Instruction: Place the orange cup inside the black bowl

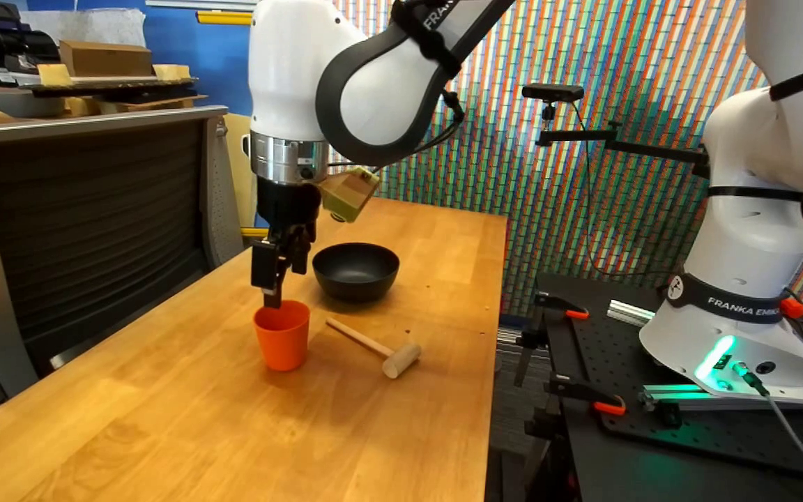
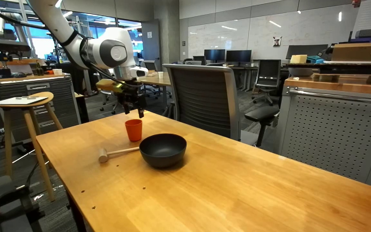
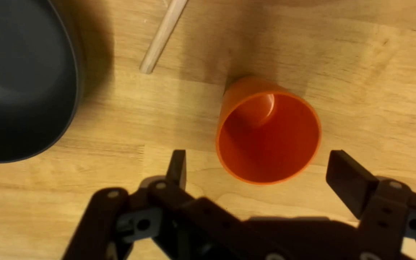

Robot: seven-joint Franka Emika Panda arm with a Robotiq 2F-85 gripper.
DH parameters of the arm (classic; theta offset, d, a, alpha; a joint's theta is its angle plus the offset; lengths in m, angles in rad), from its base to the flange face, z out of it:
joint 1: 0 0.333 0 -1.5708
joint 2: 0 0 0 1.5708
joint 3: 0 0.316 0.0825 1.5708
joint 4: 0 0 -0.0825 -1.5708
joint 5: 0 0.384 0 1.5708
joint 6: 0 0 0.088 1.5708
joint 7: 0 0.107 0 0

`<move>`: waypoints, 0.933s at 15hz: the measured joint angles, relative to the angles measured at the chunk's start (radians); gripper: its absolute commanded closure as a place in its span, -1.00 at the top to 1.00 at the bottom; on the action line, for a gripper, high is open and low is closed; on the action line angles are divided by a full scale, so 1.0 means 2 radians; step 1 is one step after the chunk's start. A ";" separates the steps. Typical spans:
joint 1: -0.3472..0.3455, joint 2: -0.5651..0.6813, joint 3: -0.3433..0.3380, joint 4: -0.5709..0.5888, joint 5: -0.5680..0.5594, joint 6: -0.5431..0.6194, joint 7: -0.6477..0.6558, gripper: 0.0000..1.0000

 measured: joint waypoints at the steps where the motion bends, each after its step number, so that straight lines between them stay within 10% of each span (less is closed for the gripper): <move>1: 0.001 0.012 -0.004 0.015 0.000 -0.011 0.000 1.00; 11: -0.008 0.085 0.000 0.077 0.064 -0.063 -0.031 -0.65; 14: -0.011 0.094 0.007 0.081 0.086 -0.063 -0.039 -0.82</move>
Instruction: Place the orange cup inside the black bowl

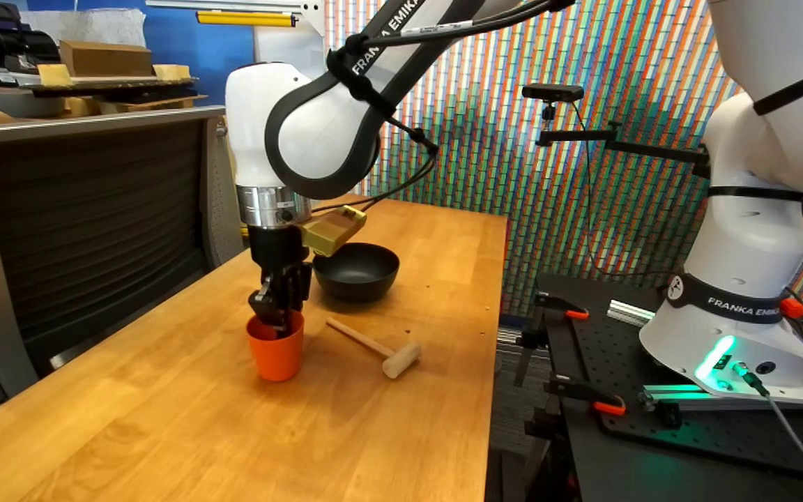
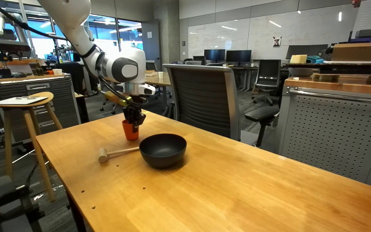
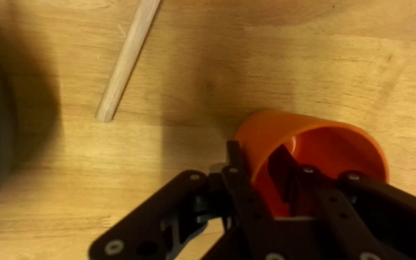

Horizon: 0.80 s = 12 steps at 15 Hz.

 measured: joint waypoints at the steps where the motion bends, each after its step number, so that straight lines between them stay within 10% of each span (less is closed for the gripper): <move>1: -0.001 0.002 0.001 0.000 0.005 0.000 -0.002 -0.88; 12: -0.016 -0.102 -0.030 -0.097 0.020 0.043 0.024 -0.95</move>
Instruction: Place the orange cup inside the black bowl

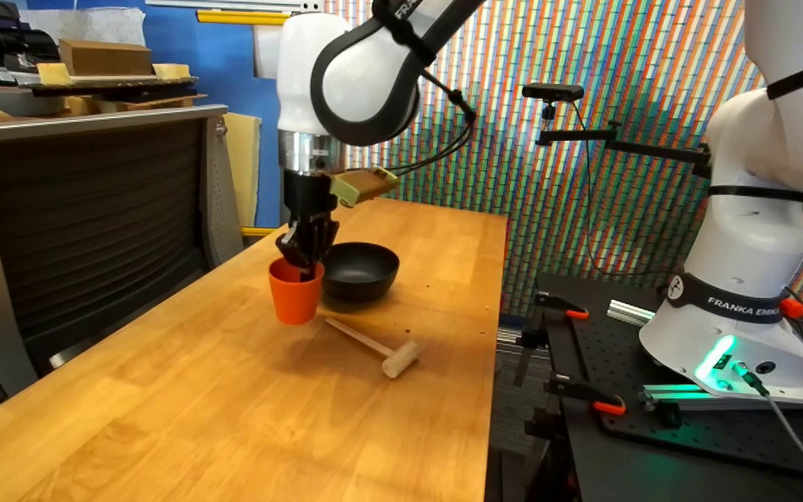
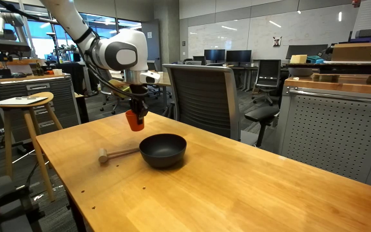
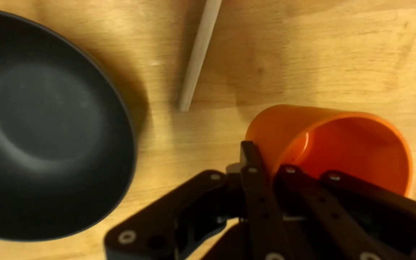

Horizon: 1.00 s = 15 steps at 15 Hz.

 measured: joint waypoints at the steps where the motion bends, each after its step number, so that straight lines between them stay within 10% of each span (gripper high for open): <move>1: 0.000 -0.027 -0.007 -0.024 -0.002 0.008 0.011 -0.95; 8: -0.004 -0.176 -0.061 -0.163 -0.160 0.036 0.210 -0.97; 15: -0.026 -0.132 -0.061 -0.144 -0.214 0.039 0.288 -0.97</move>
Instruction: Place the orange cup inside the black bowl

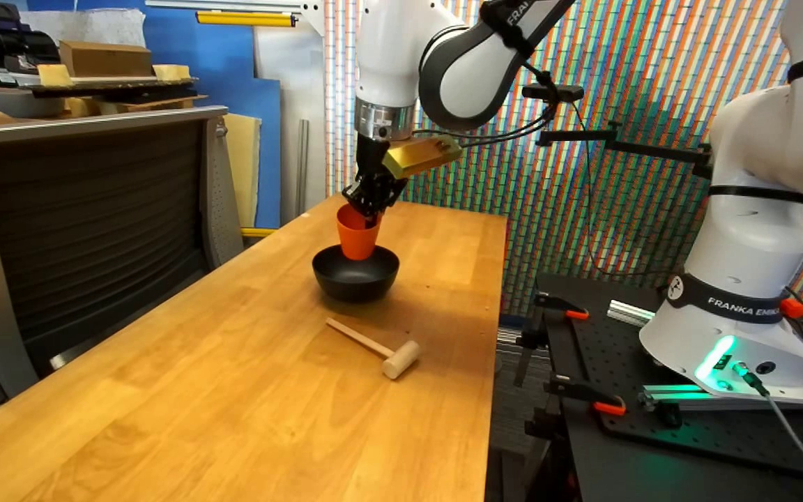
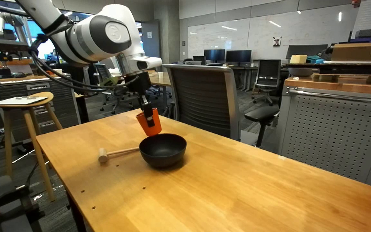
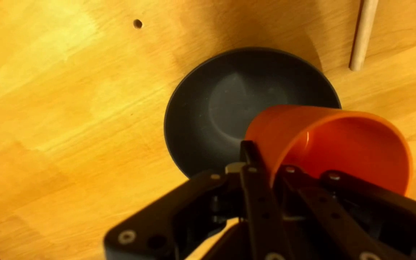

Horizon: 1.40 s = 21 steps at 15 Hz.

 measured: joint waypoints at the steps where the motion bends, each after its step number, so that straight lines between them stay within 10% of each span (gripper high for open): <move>1: 0.000 0.017 0.000 0.011 0.012 0.001 -0.007 -0.97; 4: -0.006 0.075 0.000 0.051 0.063 0.001 -0.052 -0.87; 5: -0.010 0.093 0.000 0.065 0.078 0.001 -0.068 -0.39; 15: -0.031 0.134 0.029 0.082 0.224 0.001 -0.211 0.92; 21: -0.029 -0.003 0.048 -0.056 0.246 0.009 -0.231 1.00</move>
